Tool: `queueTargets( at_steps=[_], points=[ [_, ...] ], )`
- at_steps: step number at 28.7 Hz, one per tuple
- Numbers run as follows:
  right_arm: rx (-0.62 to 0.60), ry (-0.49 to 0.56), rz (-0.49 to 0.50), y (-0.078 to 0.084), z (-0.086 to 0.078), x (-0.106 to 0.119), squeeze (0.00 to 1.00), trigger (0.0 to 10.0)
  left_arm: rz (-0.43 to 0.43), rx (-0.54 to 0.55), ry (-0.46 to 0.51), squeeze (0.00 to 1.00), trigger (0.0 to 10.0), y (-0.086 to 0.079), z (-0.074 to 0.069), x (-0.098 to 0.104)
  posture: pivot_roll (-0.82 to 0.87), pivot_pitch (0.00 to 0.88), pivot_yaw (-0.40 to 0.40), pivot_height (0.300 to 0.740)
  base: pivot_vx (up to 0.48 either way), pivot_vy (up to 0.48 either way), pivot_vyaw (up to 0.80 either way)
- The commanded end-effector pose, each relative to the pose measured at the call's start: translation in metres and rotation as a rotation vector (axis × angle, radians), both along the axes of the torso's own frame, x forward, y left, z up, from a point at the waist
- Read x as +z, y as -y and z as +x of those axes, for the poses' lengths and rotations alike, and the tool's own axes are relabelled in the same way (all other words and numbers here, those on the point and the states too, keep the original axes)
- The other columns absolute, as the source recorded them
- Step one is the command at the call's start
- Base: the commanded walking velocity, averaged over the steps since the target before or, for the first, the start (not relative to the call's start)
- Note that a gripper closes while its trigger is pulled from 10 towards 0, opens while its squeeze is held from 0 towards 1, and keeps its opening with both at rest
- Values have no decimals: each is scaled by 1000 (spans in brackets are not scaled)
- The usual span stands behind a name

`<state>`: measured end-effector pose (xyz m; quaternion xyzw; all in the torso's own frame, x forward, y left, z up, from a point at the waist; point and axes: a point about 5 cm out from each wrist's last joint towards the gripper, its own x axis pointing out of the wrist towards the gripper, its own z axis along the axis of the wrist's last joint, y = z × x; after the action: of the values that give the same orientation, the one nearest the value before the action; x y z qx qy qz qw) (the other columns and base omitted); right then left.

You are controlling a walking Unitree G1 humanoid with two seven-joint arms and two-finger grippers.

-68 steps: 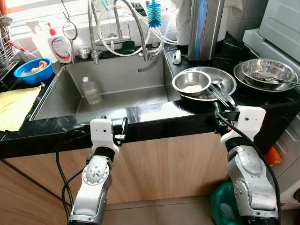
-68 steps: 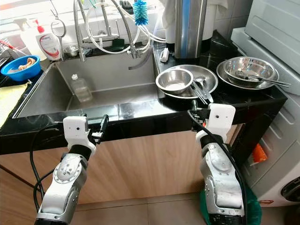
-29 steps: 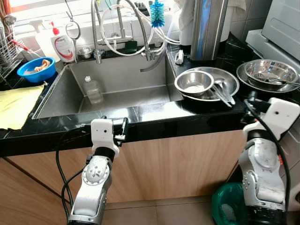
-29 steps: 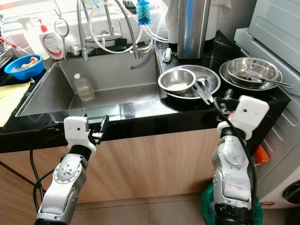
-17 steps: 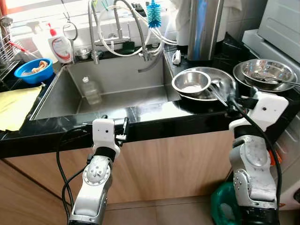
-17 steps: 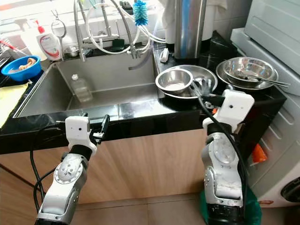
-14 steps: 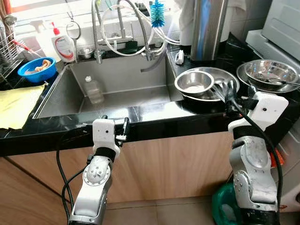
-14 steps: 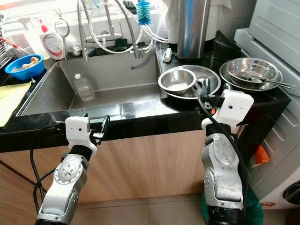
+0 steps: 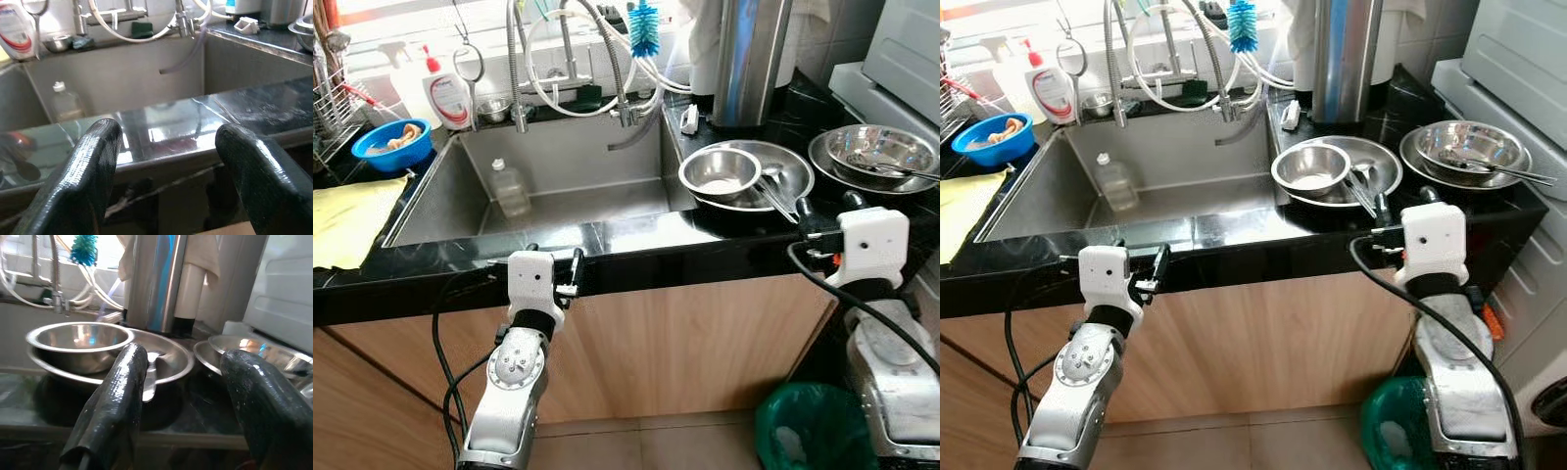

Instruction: Kitchen organization

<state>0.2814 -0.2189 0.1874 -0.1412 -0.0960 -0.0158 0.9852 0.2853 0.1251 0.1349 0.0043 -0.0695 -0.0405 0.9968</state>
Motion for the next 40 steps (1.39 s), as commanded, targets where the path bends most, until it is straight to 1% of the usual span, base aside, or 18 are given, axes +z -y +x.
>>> queueTargets(
  at_steps=[1, 3, 4, 7, 9, 10, 13, 15, 17, 22, 24, 27, 34, 35, 36, 37, 38, 40],
  points=[
    [97, 31, 39, -20, -3, 4, 0, 10000, 3, 2, 19, 0, 10000, -1, 1, 4, -209, 0, 119, 740, 0, 0, 0],
    [151, 51, 69, -31, -5, 6, 0, 10000, 5, 1, 24, 0, 10000, -1, 2, 5, -209, 0, 119, 740, 0, 0, 0],
    [154, 55, 97, -36, -6, 6, 0, 10000, 7, 3, 27, 0, 10000, -2, 2, 5, -205, 0, 119, 740, 0, 0, 0],
    [91, 39, 172, -34, -5, 0, 0, 10000, 12, 7, 26, 0, 10000, -5, 2, 5, -205, 0, 119, 740, 0, 0, 0],
    [18, -2, 285, -28, -2, -9, 0, 10000, 16, 14, 27, 0, 10000, -8, 2, 5, -200, 0, 118, 740, 0, 0, 0],
    [18, -2, 285, -28, -2, -9, 0, 10000, 16, 14, 27, 0, 10000, -8, 2, 5, -200, 0, 118, 740, 0, 0, 0],
    [-15, -35, 418, -28, 2, -15, 0, 10000, 17, 16, 27, 0, 10000, -8, 2, 5, -199, 0, 117, 740, 0, 0, 0],
    [-19, -40, 459, -29, 4, -16, 0, 10000, 17, 16, 26, 0, 10000, -7, 2, 5, -199, 0, 116, 740, 0, 0, 0],
    [-39, -56, 437, -29, 6, -18, 0, 10000, 19, 15, 24, 0, 10000, -7, 2, 4, -199, 0, 116, 740, 0, 0, 0],
    [-31, -75, 452, -32, 9, -20, 0, 10000, 19, 20, 23, 0, 10000, -7, 1, 4, -191, 0, 112, 740, 0, 0, 0],
    [-48, -110, 414, -30, 12, -29, 0, 10000, 25, 24, 21, 0, 10000, -8, 1, 3, -193, 0, 114, 740, 0, 0, 0],
    [-57, -113, 429, -28, 14, -31, 0, 10000, 25, 23, 21, 0, 10000, -7, 1, 3, -187, 0, 114, 740, 0, 0, 0],
    [-70, -114, 419, -24, 23, -31, 0, 10000, 27, 29, 20, 0, 10000, -9, 1, 3, -189, 0, 114, 740, 0, 0, 0],
    [-68, -111, 416, -24, 24, -30, 0, 9725, 27, 30, 20, 0, 10000, -9, 1, 3, -181, 0, 114, 740, 0, 0, 0],
    [-62, -105, 404, -25, 25, -29, 0, 8588, 27, 30, 20, 0, 10000, -9, 1, 3, -181, 0, 114, 740, 0, 0, 0],
    [-54, -98, 397, -26, 26, -28, 0, 6510, 27, 30, 19, 0, 10000, -9, 1, 3, -181, 0, 114, 740, 0, 0, 0],
    [-54, -92, 397, -26, 27, -27, 0, 4941, 28, 29, 19, 0, 10000, -9, 1, 3, -182, 0, 116, 740, 0, 0, 0],
    [-56, -89, 400, -25, 29, -25, 0, 9137, 29, 28, 20, 0, 10000, -9, 1, 4, -181, 0, 116, 740, 0, 0, 0]
  ],
)
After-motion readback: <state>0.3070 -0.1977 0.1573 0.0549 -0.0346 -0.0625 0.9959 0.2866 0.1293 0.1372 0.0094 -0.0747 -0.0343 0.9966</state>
